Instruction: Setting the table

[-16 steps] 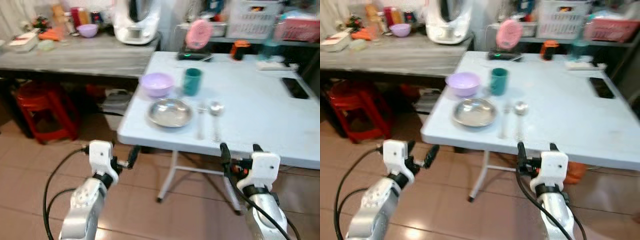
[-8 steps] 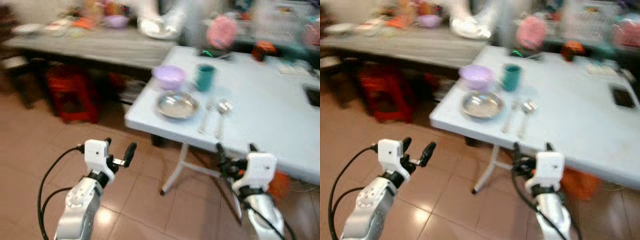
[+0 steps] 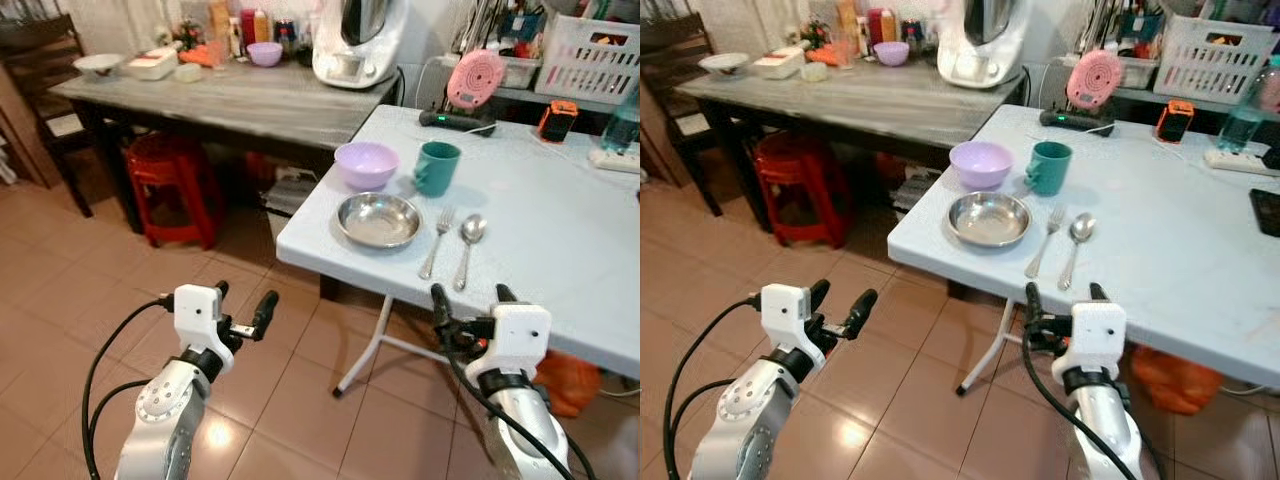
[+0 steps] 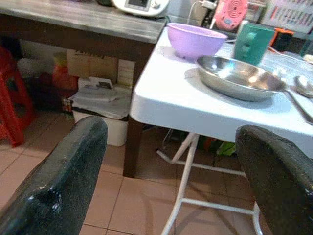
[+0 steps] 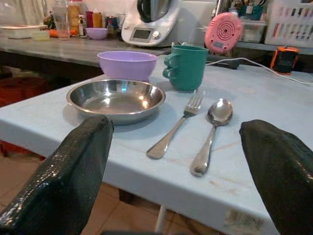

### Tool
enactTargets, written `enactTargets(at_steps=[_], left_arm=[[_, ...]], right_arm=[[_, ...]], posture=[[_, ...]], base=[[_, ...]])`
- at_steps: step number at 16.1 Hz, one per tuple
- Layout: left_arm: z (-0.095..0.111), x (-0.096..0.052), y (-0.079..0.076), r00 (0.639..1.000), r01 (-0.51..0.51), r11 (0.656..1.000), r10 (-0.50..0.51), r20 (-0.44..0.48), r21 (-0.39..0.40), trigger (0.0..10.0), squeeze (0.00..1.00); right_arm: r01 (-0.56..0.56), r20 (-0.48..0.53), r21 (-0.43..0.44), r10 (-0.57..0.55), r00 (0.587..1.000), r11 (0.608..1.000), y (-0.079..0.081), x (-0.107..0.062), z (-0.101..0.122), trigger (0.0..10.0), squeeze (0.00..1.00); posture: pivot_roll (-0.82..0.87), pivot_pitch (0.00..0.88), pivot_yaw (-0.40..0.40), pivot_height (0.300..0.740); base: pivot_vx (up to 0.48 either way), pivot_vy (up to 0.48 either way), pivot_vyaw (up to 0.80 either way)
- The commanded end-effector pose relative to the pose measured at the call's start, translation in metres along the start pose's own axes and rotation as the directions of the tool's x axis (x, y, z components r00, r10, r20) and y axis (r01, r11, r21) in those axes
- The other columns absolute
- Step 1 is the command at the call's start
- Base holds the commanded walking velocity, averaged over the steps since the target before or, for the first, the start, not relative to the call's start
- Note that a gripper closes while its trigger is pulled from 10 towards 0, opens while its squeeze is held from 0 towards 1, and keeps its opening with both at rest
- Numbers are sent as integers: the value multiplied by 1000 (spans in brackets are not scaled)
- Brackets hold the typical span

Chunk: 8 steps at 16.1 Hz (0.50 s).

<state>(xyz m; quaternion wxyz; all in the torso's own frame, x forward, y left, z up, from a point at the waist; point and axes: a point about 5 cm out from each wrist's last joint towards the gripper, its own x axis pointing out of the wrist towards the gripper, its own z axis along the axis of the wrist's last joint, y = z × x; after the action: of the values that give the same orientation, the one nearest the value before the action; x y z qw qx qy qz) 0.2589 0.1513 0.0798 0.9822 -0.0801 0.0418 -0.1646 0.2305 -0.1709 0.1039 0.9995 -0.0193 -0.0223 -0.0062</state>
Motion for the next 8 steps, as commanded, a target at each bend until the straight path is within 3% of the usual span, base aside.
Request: enactTargets(at_steps=[1, 8], left_arm=[[4, 1, 1, 1000, 7, 1000, -7, 14, 11, 10000, 0], [7, 4, -1, 1000, 13, 1000, -13, 24, 12, 10000, 0]], right_arm=[[-1, 15, 7, 0, 1000, 1000, 2, 2, 4, 10000, 0], [-6, 23, 2, 5, 1000, 1000, 2, 4, 6, 10000, 0]], posture=[[-11, 0, 12, 740], [-12, 0, 10, 740]], base=[[345, 0, 0], [365, 0, -61]])
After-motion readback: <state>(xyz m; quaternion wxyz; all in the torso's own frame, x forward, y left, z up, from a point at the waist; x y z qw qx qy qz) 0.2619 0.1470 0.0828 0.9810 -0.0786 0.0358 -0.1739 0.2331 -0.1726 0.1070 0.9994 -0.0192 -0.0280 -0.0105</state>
